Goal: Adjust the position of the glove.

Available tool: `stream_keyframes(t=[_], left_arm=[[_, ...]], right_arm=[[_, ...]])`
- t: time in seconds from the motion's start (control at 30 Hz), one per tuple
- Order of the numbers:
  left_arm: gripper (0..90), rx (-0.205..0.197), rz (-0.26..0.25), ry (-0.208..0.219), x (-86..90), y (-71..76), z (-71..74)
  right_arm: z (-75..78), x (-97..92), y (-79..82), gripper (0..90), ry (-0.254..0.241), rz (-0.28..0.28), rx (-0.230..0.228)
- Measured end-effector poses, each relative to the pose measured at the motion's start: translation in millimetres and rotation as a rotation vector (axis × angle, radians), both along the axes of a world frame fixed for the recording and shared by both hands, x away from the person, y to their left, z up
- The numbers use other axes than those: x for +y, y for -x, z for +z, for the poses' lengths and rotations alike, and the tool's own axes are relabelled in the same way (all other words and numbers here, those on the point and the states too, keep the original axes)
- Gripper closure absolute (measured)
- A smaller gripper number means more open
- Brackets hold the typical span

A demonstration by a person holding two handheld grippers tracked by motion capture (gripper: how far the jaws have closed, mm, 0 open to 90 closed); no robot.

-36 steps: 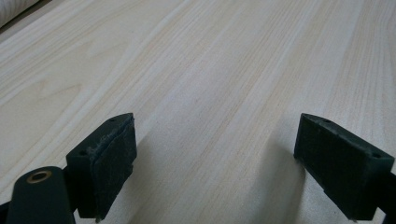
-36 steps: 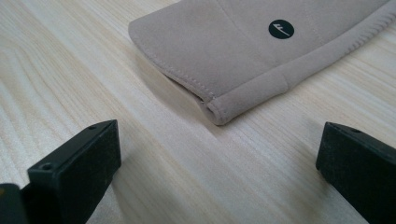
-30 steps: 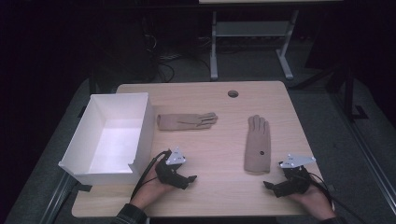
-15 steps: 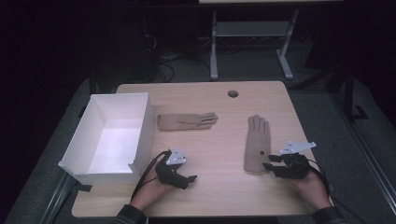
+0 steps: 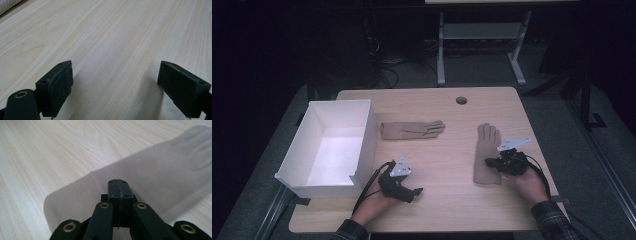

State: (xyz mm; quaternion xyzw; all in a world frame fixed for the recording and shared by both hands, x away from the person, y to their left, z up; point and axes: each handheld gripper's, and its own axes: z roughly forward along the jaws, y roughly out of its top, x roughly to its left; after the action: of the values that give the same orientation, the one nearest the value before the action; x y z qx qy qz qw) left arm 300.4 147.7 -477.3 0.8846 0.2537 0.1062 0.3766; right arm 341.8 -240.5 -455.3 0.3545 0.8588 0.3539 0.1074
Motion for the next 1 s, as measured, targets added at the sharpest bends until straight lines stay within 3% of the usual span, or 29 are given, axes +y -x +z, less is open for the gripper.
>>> stream_keyframes(t=[0.1,0.27,0.37,0.8,1.0], left_arm=[[12.4,0.0,0.0,0.0,0.0,0.0,0.0],[12.4,0.0,0.0,0.0,0.0,0.0,0.0],[12.4,0.0,0.001,-0.001,0.1,0.3,0.1],[12.4,0.001,0.003,-0.004,0.2,0.8,0.2],[12.4,0.001,0.002,-0.006,0.3,0.9,0.2]], right_arm=[[0.8,8.9,-5.4,89.9,-0.009,0.004,-0.012],[-7.2,21.2,-15.9,89.9,0.031,0.022,0.028],[-8.8,25.5,-15.5,89.9,0.026,0.035,0.035],[-7.7,55.3,10.9,89.9,0.008,0.205,0.075],[-6.1,68.6,21.9,89.8,0.016,0.253,0.086]])
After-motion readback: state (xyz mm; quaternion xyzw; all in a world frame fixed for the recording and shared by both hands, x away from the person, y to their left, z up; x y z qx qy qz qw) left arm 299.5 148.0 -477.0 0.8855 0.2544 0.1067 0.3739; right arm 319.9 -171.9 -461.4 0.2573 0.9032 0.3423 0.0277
